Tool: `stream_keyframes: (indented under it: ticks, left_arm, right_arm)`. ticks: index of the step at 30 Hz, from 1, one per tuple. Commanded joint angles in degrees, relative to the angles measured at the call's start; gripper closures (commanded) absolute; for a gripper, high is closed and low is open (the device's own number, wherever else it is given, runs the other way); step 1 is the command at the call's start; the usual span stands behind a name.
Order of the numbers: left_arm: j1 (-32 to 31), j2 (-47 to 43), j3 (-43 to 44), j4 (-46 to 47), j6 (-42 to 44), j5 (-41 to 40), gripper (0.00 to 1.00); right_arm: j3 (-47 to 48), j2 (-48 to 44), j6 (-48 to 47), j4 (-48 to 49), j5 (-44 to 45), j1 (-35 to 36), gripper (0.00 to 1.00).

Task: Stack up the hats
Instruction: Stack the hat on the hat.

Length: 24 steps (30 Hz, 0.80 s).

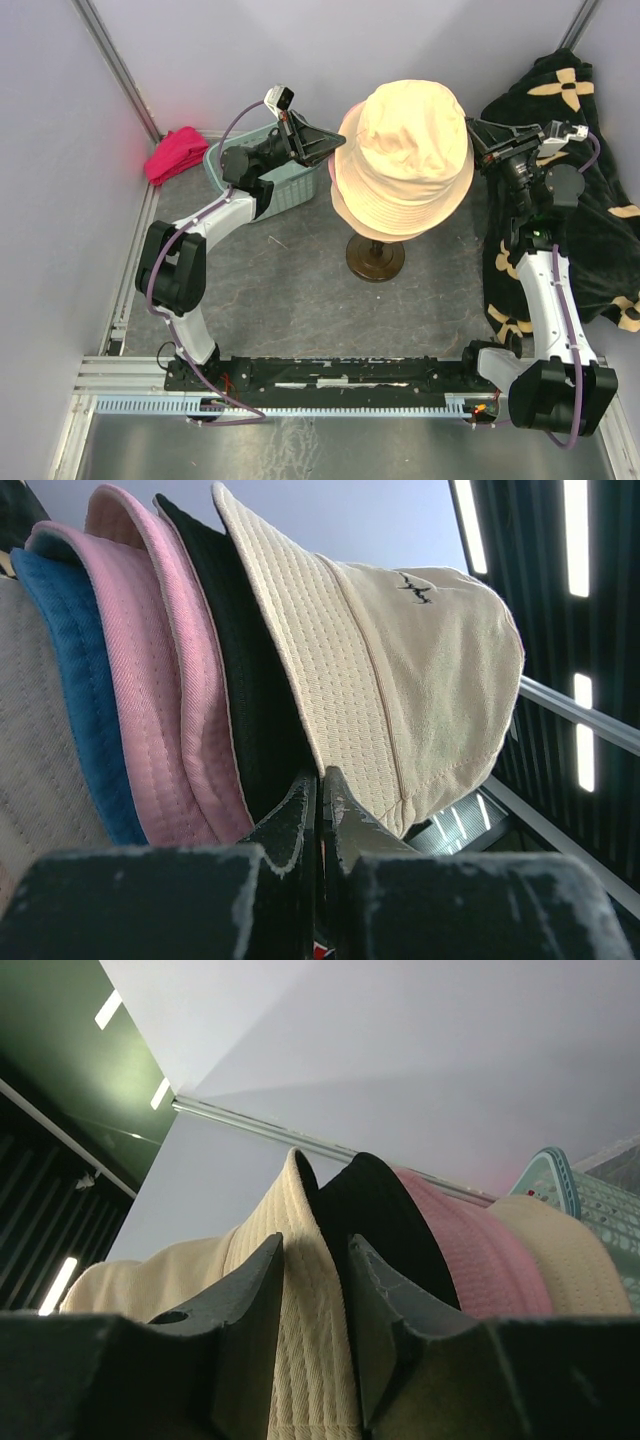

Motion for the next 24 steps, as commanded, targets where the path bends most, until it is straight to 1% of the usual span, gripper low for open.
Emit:
stream_keyframes:
  ticks: [1,5,8,10,12,15,20,21,24]
  left_arm:
    - [-0.75,0.23,0.91,-0.05,0.08,0.96,0.97]
    - [-0.79,0.24,1.13,0.03,0.04,1.08,0.97]
    - [-0.77,0.44,1.09,0.08,0.09,1.04,0.97]
    - [-0.8,0.49,1.11,0.02,0.1,0.99,0.97]
    - [-0.76,0.7,1.2,-0.01,0.02,0.95,0.97]
    - [-0.97,0.99,1.38,-0.04,0.07,0.71,0.97]
    - [-1.16,1.28,1.2,0.12,0.13,0.53,0.97]
    - [-1.11,1.21,0.89,0.17,0.12,0.37,0.97]
    - [-1.17,0.79,-0.5,0.37,0.44,0.08,0.97]
  right_arm:
    - [1.86,0.8,2.1,5.62,-2.63,-0.12,0.59]
    - [1.0,1.31,2.85,6.67,-3.26,-0.14,0.51]
    - [0.28,2.5,5.43,10.26,-3.64,-0.15,0.5]
    - [0.16,3.11,6.58,12.06,-3.93,-0.16,0.52]
    - [0.01,3.45,7.23,12.95,-4.23,-0.08,0.57]
    - [-0.38,3.88,8.41,14.36,-4.5,-0.14,0.66]
    - [-1.1,4.06,9.43,15.14,-4.49,-0.13,0.96]
    - [-1.27,4.06,9.45,15.13,-4.42,-0.1,0.98]
    - [-2.04,3.83,9.08,14.62,-4.41,-0.12,0.98]
